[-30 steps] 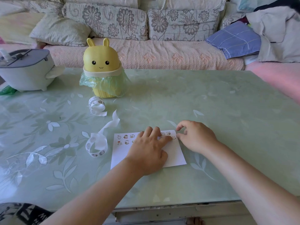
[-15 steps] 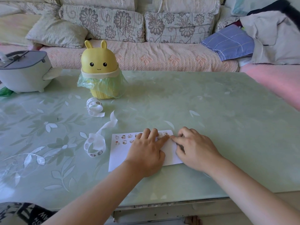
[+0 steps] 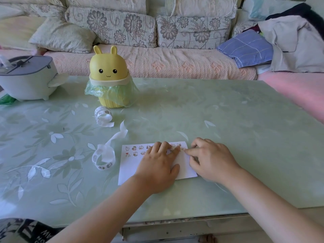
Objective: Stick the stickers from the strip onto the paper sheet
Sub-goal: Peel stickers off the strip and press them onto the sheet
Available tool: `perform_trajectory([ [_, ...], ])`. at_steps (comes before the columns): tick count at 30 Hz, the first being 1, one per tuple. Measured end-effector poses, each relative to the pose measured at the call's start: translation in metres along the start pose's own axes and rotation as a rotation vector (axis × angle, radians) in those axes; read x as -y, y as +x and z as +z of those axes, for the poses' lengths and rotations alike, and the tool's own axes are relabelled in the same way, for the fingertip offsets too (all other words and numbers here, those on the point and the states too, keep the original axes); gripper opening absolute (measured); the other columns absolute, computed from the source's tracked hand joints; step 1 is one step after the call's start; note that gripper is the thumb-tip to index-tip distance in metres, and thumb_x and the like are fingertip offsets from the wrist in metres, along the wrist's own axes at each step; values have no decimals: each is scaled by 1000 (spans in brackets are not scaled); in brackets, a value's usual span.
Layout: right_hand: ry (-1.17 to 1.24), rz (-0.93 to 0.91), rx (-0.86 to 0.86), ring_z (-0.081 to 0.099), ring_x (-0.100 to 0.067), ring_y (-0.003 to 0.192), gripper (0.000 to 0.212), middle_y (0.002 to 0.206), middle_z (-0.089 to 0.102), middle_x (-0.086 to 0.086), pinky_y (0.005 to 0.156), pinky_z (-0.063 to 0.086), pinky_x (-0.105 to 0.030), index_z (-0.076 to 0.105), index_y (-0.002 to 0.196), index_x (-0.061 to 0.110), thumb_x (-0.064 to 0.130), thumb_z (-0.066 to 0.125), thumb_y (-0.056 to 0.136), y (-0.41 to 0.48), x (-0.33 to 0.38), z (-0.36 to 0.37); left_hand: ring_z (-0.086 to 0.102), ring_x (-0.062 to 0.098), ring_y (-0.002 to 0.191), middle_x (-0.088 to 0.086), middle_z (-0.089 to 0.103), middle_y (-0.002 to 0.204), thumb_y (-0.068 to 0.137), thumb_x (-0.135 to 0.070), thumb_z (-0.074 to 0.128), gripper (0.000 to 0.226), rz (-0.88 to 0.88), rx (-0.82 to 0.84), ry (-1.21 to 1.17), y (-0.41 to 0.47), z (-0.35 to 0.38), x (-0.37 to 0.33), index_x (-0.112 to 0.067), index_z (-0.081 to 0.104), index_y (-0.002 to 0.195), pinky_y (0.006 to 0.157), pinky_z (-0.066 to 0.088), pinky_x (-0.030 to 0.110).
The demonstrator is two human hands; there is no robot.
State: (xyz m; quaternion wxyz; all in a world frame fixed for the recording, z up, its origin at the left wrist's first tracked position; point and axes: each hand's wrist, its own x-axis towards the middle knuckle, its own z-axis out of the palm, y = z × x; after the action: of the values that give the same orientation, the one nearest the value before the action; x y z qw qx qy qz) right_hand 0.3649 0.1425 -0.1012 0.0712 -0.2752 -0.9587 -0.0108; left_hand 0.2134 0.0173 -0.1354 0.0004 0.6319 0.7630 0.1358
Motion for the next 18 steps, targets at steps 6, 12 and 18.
perform_trajectory([
  [6, 194, 68, -19, 62, -17, 91, 23, 106, 61, 10, 72, 46, -30, 73, 105, 35, 33, 53, 94, 22, 24, -18, 43, 18, 121, -7, 54, 128, 92, -35, 49, 45, 2, -112, -194, -4, -19, 19, -25, 54, 135, 100, 39, 32],
  [12, 449, 48, 94, 60, -11, 90, 14, 98, 65, 15, 77, 49, -29, 71, 96, 36, 33, 58, 92, 47, 72, -26, 52, 18, 89, -8, 58, 94, 82, -25, 56, 21, -96, -309, -236, -23, -51, 51, -23, 65, 101, 73, 47, 34],
  [18, 619, 25, 205, 64, -7, 91, 17, 95, 72, 16, 85, 53, -30, 74, 97, 31, 25, 59, 91, 68, 117, -20, 50, 18, 84, -13, 52, 82, 81, -27, 67, 14, -212, -268, -135, -51, -74, 90, -24, 57, 91, 66, 43, 33],
])
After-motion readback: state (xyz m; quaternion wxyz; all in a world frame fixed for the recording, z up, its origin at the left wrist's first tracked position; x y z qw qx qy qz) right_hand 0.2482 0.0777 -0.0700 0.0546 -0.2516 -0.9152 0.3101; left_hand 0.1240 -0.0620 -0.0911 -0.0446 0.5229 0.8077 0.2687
